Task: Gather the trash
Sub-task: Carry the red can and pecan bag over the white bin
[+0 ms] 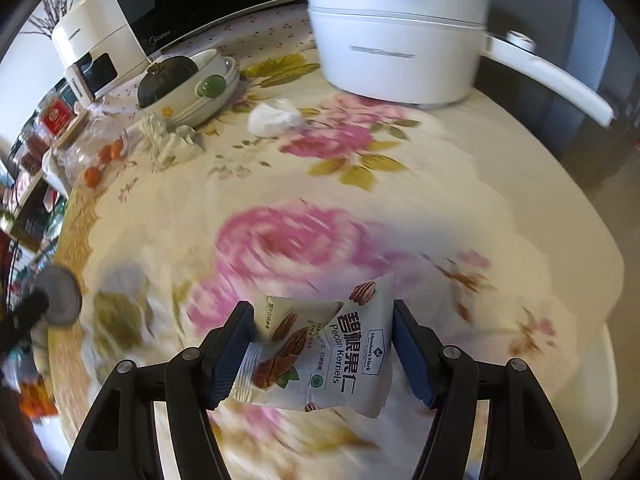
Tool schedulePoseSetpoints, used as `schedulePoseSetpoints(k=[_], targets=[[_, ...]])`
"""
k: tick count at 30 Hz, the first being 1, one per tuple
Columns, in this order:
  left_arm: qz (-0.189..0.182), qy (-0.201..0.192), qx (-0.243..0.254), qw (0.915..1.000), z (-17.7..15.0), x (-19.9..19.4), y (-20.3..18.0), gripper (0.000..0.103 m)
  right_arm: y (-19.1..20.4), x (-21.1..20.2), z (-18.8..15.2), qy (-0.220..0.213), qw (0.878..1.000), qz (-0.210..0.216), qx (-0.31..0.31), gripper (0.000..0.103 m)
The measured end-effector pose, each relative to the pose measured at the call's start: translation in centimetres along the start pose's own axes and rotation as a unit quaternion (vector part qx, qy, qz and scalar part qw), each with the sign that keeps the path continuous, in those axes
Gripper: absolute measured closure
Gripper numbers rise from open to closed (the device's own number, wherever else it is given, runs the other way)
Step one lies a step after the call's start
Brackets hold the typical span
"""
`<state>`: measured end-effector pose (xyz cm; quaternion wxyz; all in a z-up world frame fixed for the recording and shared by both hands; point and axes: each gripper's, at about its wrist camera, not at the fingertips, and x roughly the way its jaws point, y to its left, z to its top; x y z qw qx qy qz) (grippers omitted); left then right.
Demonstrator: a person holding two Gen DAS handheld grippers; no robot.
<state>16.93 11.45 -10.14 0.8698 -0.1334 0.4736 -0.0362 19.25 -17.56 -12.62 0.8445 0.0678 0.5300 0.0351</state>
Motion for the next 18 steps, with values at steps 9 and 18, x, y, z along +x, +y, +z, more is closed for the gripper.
schedulePoseSetpoints(k=[9, 18], targets=[[-0.015, 0.007, 0.032, 0.9994, -2.4, -0.2, -4.8, 0.014, -5.2, -3.5, -3.6, 0.007, 1.000, 0.006, -0.013, 0.033], [-0.051, 0.018, 0.072, 0.9959, -5.1, -0.4, -9.9, 0.014, -9.9, -6.2, -5.8, 0.004, 1.000, -0.006, -0.011, 0.033]])
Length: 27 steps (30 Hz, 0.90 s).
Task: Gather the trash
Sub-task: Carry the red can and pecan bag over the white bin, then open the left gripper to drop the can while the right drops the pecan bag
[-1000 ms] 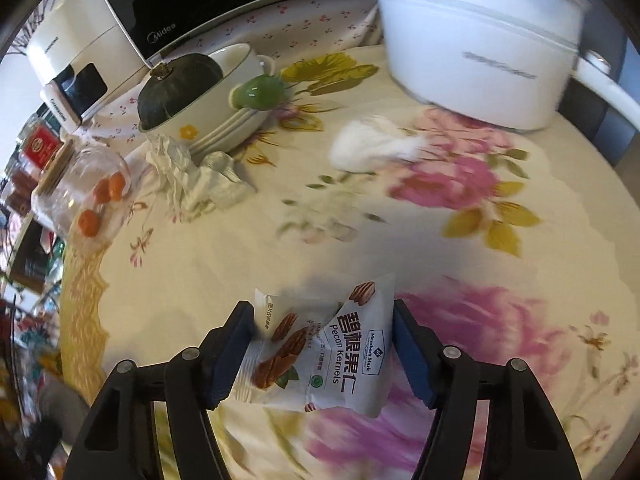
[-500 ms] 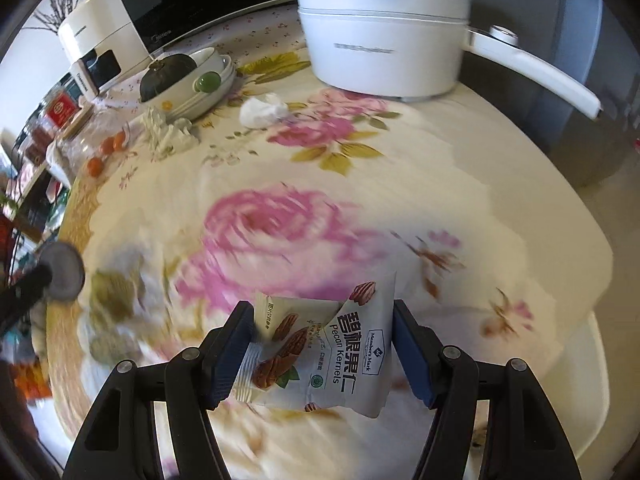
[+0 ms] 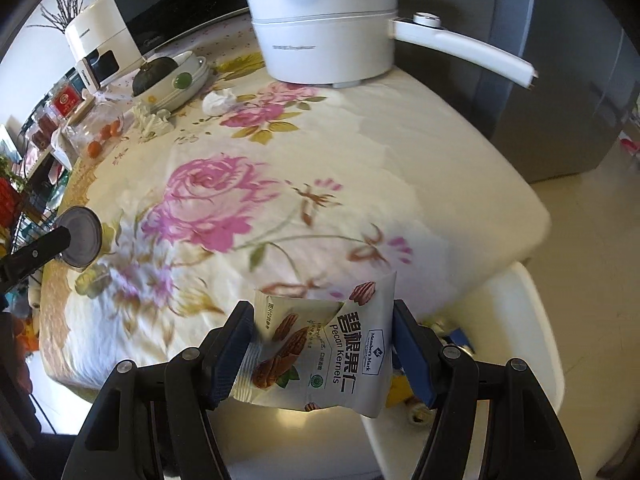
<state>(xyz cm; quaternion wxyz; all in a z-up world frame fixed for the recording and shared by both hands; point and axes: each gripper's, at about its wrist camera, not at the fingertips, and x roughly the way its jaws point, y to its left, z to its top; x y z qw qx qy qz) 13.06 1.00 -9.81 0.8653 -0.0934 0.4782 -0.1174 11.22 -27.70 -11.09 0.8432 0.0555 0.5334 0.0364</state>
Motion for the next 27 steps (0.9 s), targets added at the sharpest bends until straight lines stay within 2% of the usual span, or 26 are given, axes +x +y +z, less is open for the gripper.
schedulePoseSetpoints(k=[4, 8, 14, 21, 27], targets=[[-0.033, 0.006, 0.018, 0.9993, -0.5, 0.4, -2.7, 0.014, -2.0, -1.3, -0.8, -0.016, 0.999, 0.022, 0.031, 0.033], [-0.046, 0.010, 0.046, 0.9979, -1.2, 1.0, -5.4, 0.014, -3.7, -1.9, -1.8, -0.016, 0.998, 0.032, 0.051, 0.033], [-0.067, 0.029, 0.093, 0.9930, -3.1, 2.4, -9.8, 0.014, -6.7, -2.8, -3.3, -0.023, 0.999, -0.002, 0.034, 0.033], [-0.090, 0.043, 0.156, 0.9827, -5.3, 4.3, -15.4, 0.014, -12.4, -3.1, -5.4, -0.018, 0.997, -0.026, 0.076, 0.033], [-0.116, 0.050, 0.213, 0.9689, -6.8, 5.9, -20.1, 0.014, -16.7, -3.3, -7.2, -0.009, 0.992, -0.039, 0.122, 0.033]])
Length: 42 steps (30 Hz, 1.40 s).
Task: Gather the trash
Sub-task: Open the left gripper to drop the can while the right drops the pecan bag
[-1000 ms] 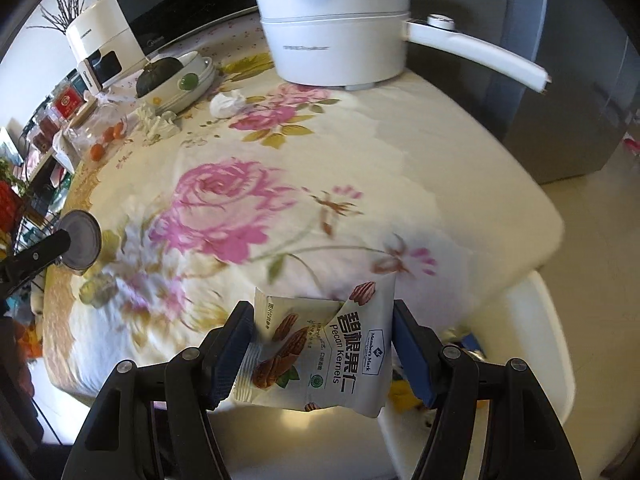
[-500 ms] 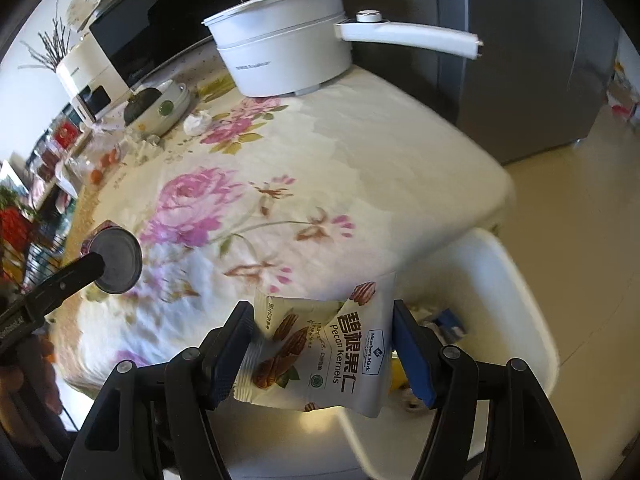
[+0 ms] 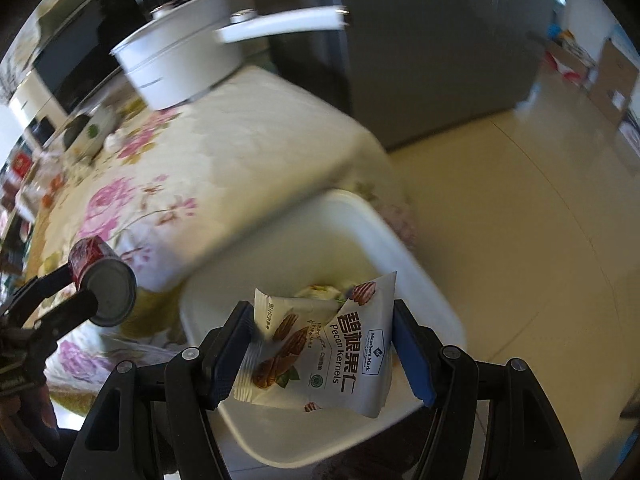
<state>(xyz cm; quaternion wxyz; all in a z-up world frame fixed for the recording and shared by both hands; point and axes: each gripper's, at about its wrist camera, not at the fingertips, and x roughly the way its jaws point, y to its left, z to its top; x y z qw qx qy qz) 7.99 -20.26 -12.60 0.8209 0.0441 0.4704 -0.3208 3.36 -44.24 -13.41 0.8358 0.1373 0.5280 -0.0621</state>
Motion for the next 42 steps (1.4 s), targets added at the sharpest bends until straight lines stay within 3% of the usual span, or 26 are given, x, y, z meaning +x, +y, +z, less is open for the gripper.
schedulePoseSetpoints(k=[8, 16, 20, 25, 42], targets=[[-0.021, 0.014, 0.044, 0.9987, 0.0, 2.2, -3.0, 0.014, -3.2, -0.4, -0.4, -0.002, 0.999, -0.005, 0.033, 0.033], [-0.044, 0.030, 0.079, 0.9955, -0.1, 3.5, -4.8, 0.014, -3.6, -0.4, -0.7, 0.002, 0.999, -0.006, 0.035, 0.033], [-0.043, 0.040, 0.085, 0.9947, 0.0, 4.0, -4.8, 0.006, -3.5, -0.1, -0.6, 0.004, 0.999, -0.009, 0.034, 0.033], [-0.041, 0.023, 0.088, 0.9950, 0.7, 3.0, -4.4, 0.001, -3.5, 0.1, -0.5, 0.006, 0.999, -0.011, 0.036, 0.033], [0.035, 0.008, -0.022, 0.9991, 2.0, -1.4, 3.3, 0.001, -1.9, 0.6, -0.1, 0.018, 0.999, -0.013, 0.024, 0.030]])
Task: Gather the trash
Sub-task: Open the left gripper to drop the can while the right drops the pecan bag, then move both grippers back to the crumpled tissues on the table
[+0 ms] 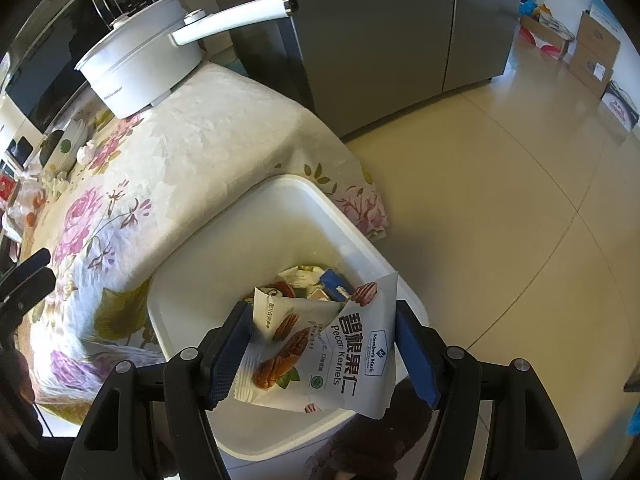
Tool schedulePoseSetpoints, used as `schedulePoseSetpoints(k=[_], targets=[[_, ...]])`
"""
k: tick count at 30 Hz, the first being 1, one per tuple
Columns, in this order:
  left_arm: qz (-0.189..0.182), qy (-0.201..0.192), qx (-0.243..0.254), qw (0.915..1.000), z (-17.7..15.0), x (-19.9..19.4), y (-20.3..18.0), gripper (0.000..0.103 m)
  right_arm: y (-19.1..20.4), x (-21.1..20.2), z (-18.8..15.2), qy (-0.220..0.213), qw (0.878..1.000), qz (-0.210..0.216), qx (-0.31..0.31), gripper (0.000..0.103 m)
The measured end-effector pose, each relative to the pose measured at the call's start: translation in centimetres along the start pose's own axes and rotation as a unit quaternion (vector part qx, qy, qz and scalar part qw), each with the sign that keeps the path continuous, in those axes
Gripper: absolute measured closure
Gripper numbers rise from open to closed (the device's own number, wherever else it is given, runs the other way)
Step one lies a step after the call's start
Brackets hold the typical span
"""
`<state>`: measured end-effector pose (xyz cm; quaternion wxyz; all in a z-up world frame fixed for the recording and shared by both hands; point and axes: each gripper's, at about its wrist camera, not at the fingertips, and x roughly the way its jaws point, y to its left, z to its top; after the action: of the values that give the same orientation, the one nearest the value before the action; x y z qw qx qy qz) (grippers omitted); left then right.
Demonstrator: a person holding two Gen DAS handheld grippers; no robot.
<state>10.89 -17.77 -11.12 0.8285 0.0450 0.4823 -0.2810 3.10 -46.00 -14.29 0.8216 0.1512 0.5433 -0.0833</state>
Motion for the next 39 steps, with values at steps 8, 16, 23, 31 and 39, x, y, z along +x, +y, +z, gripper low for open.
schedulePoseSetpoints(k=[8, 16, 23, 31, 39], targets=[[0.023, 0.006, -0.026, 0.9994, -0.7, -1.5, 2.8, 0.001, 1.5, 0.3, 0.5, 0.011, 1.000, -0.006, -0.009, 0.017], [0.037, 0.003, -0.054, 0.9978, -1.1, -3.0, 5.5, 0.001, 2.9, 0.3, 1.1, 0.009, 1.000, -0.023, -0.017, 0.004], [0.050, -0.002, -0.082, 0.9954, -1.4, -4.3, 8.1, 0.001, 4.0, 0.1, 1.3, 0.009, 1.000, -0.017, -0.023, 0.004], [0.071, -0.006, -0.117, 0.9906, -2.3, -5.7, 11.8, 0.001, 7.4, -0.8, 2.7, 0.000, 0.999, 0.000, -0.035, 0.004], [0.091, -0.016, -0.159, 0.9829, -3.5, -7.2, 16.0, 0.001, 13.5, -1.0, 4.1, -0.008, 0.997, 0.020, -0.079, 0.004]])
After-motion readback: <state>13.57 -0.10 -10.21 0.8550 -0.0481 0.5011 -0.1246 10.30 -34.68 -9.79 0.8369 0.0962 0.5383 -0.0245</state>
